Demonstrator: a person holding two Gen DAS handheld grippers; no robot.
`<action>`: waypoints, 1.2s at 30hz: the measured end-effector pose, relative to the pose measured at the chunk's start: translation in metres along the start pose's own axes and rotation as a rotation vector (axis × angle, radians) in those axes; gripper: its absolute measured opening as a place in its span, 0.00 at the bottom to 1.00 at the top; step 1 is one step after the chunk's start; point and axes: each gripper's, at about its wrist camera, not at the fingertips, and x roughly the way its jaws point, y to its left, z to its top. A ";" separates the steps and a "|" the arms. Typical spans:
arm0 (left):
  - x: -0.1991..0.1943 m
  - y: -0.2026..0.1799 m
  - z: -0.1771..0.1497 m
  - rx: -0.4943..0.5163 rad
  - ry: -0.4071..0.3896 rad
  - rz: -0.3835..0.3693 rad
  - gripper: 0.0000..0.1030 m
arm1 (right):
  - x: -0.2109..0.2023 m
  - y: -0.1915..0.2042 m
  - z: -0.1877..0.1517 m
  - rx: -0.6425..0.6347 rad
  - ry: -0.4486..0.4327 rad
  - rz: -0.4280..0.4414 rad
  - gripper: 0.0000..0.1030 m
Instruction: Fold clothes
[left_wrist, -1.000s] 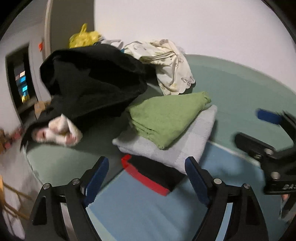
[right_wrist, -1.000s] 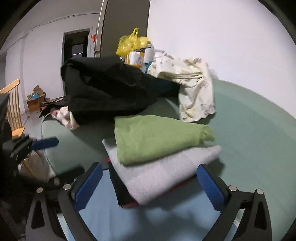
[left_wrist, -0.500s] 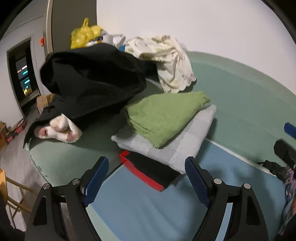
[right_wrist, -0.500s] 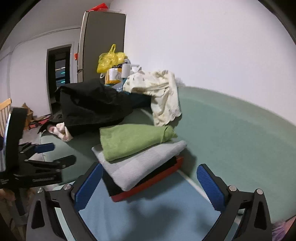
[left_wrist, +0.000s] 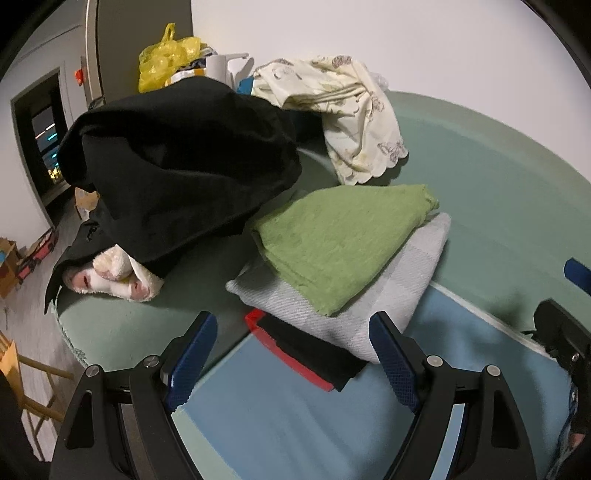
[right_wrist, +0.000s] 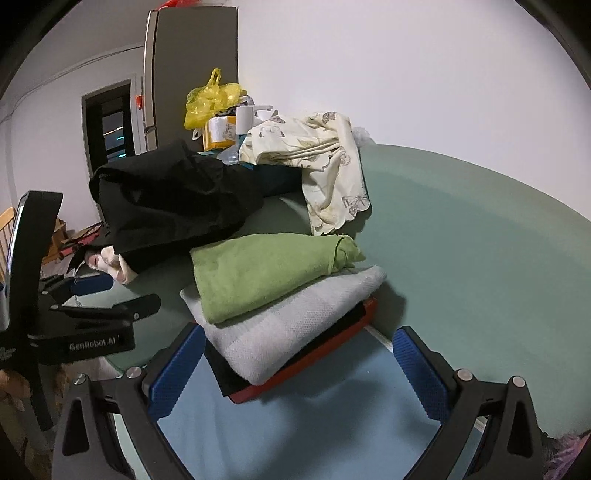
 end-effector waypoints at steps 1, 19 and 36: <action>0.002 0.001 0.000 0.002 0.006 0.002 0.82 | 0.003 0.001 0.001 0.001 0.006 0.006 1.00; 0.016 0.000 0.005 0.008 0.056 -0.042 0.82 | 0.026 0.009 0.004 -0.018 0.076 0.019 1.00; 0.018 0.008 0.011 0.003 0.057 -0.051 0.82 | 0.043 0.025 0.025 -0.036 0.212 0.051 1.00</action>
